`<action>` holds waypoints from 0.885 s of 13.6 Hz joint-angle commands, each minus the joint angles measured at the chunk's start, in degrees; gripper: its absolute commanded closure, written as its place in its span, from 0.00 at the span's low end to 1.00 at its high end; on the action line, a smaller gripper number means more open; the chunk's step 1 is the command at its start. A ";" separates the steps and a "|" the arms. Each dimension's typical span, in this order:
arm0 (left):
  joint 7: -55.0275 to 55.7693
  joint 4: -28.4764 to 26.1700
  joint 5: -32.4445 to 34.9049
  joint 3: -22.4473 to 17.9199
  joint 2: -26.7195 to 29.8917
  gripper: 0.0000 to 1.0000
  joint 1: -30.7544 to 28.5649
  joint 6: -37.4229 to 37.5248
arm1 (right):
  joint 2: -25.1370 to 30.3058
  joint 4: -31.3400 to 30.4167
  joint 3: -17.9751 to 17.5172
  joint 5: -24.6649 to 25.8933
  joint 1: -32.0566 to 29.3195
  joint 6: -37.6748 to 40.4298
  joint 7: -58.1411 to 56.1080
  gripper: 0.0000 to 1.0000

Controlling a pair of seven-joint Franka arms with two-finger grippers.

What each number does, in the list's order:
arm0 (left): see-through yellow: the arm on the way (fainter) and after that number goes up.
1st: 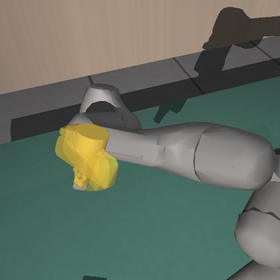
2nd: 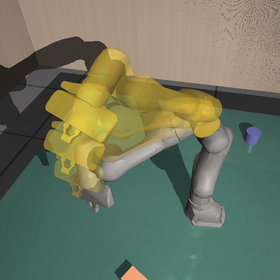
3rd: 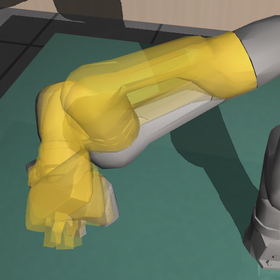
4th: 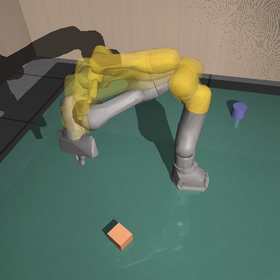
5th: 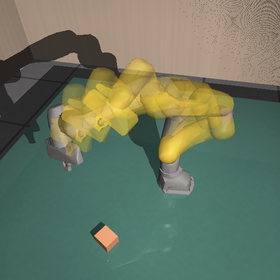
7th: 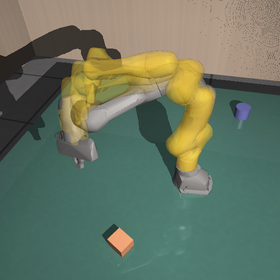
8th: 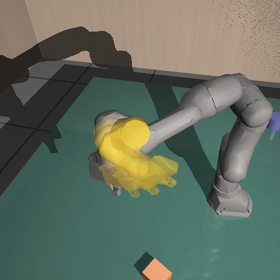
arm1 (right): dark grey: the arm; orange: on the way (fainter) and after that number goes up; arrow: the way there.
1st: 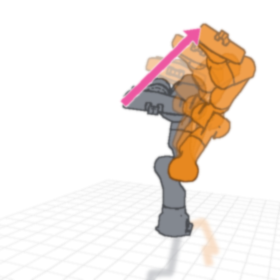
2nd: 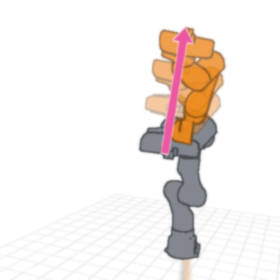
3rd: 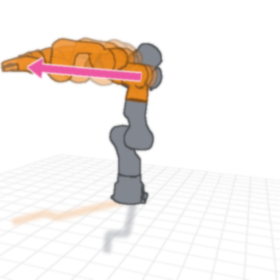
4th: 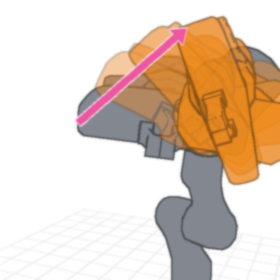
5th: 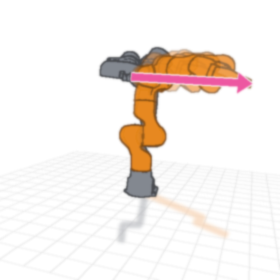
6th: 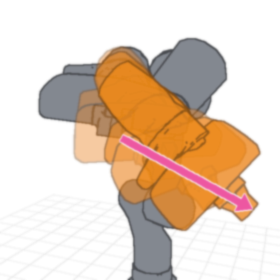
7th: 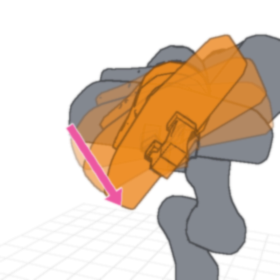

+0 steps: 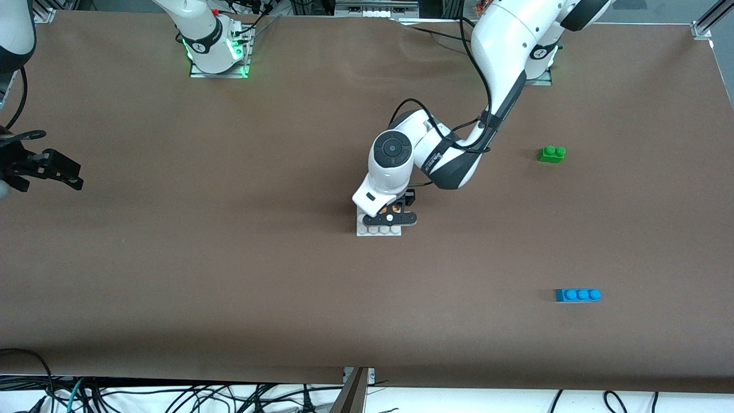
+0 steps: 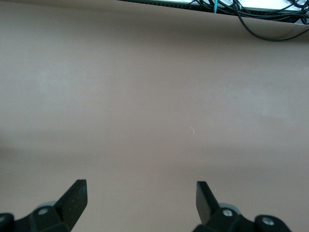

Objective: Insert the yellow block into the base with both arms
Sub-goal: 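Carry the yellow brick with the left gripper above the base plate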

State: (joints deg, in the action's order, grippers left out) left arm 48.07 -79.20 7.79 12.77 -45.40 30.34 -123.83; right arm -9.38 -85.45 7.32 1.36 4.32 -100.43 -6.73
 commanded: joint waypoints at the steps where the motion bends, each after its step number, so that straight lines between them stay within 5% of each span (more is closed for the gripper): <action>1: 0.36 2.21 0.03 -0.91 -2.32 0.72 1.39 -1.33 | 0.59 -0.68 -0.47 0.04 -0.37 -0.12 -0.04 0.00; 12: 0.88 1.33 4.50 -0.91 -2.77 0.72 2.80 -1.24 | 0.59 -0.59 -0.47 0.04 -0.11 -0.30 -0.04 0.00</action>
State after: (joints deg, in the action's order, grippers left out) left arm 48.07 -79.10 10.26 12.62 -47.63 32.16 -125.70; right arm -9.39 -85.45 7.23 1.36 4.48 -100.43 -6.73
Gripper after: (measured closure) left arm 0.317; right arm 0.000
